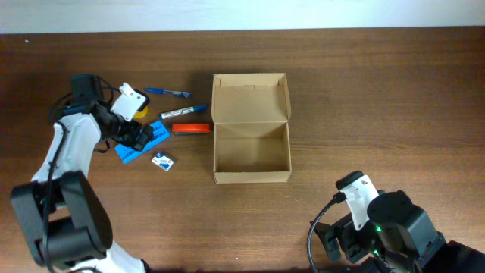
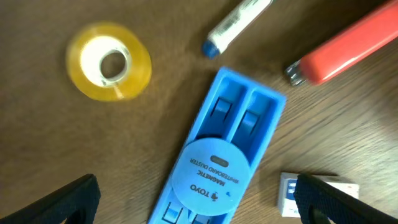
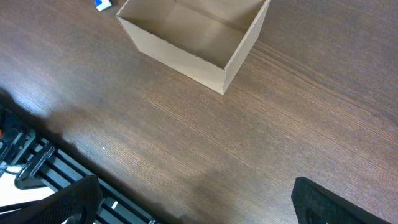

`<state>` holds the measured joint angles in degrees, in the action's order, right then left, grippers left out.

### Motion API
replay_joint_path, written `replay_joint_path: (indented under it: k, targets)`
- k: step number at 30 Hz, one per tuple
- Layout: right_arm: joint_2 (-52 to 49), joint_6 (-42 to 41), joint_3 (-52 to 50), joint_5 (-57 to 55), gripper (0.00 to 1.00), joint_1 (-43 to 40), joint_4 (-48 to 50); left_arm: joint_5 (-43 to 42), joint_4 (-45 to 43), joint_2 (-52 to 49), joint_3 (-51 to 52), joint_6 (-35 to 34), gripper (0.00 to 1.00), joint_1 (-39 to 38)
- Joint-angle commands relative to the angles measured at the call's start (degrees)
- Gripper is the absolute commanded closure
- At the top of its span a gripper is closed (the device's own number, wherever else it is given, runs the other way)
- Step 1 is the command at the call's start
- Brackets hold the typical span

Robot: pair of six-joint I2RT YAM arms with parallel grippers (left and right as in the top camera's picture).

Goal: Pack container
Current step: 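Reach the left gripper to the blue plastic tray and grasp it, then carry the blue tray into the box and release it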

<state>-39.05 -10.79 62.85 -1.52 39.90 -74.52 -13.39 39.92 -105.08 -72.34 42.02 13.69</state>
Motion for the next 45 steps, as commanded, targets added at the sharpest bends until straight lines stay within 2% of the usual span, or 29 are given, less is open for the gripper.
replay_joint_path:
  k: [1,3,7,13,14,16,17,19,23,25,28,29,33,35,40,45]
  targets:
    - [0.4,-0.7,0.5,-0.7,0.01,0.1,0.2,1.9,-0.5,-2.3,-0.7,0.5,0.00,0.3]
    - [0.4,-0.7,0.5,-0.7,0.01,0.1,0.2,3.4,-0.5,-3.8,-0.7,1.1,0.00,-0.2]
    - [0.4,-0.7,0.5,-0.7,0.01,0.1,0.2,11.7,-0.9,-6.5,-0.7,3.9,0.00,-4.0]
    - [0.4,-0.6,0.5,-0.7,0.01,0.1,0.2,11.9,-3.5,-9.5,-0.7,4.0,0.00,-5.7]
    - [0.4,-0.6,0.5,-0.7,0.01,0.1,0.2,11.9,-3.7,-9.5,-0.7,4.0,0.05,-5.7]
    - [0.4,-0.7,0.5,-0.7,0.01,0.1,0.2,11.9,-3.7,-9.5,-0.7,4.0,0.32,-5.7]
    - [0.4,-0.6,0.5,-0.7,0.01,0.1,0.2,11.9,-3.7,-9.5,-0.7,4.0,0.42,-5.7]
    - [0.4,-0.7,0.5,-0.7,0.01,0.1,0.2,11.9,-3.7,-9.5,-0.7,4.0,0.52,-5.7]
    - [0.4,-0.7,0.5,-0.7,0.01,0.1,0.2,11.9,-3.2,-9.5,-0.7,3.8,0.57,-5.7]
    - [0.4,-0.7,0.5,-0.7,0.01,0.1,0.2,11.9,-3.2,-9.5,-0.7,1.6,0.57,-5.7]
    - [0.4,-0.7,0.5,-0.7,0.01,0.1,0.2,12.0,-2.8,-9.2,-1.6,-2.6,0.67,-6.4]
    - [0.4,-0.7,0.5,-0.7,0.01,0.1,0.2,12.0,-2.6,-8.8,-2.3,-3.7,0.67,-6.7]
    - [0.4,-0.7,0.5,-0.7,0.01,0.1,0.2,13.1,1.3,-5.5,-7.6,-3.9,0.75,-9.0]
    - [0.4,-0.7,0.5,-0.7,0.01,0.1,0.2,13.8,4.1,-2.1,-11.5,-3.9,0.76,-10.8]
    - [0.4,-0.7,0.5,-0.7,0.01,0.1,0.2,13.8,5.6,7.0,-17.9,-3.9,0.76,-20.8]
    - [0.4,-0.7,0.5,-0.7,0.01,0.1,0.2,11.0,6.0,8.3,-18.0,-6.5,0.76,-34.4]
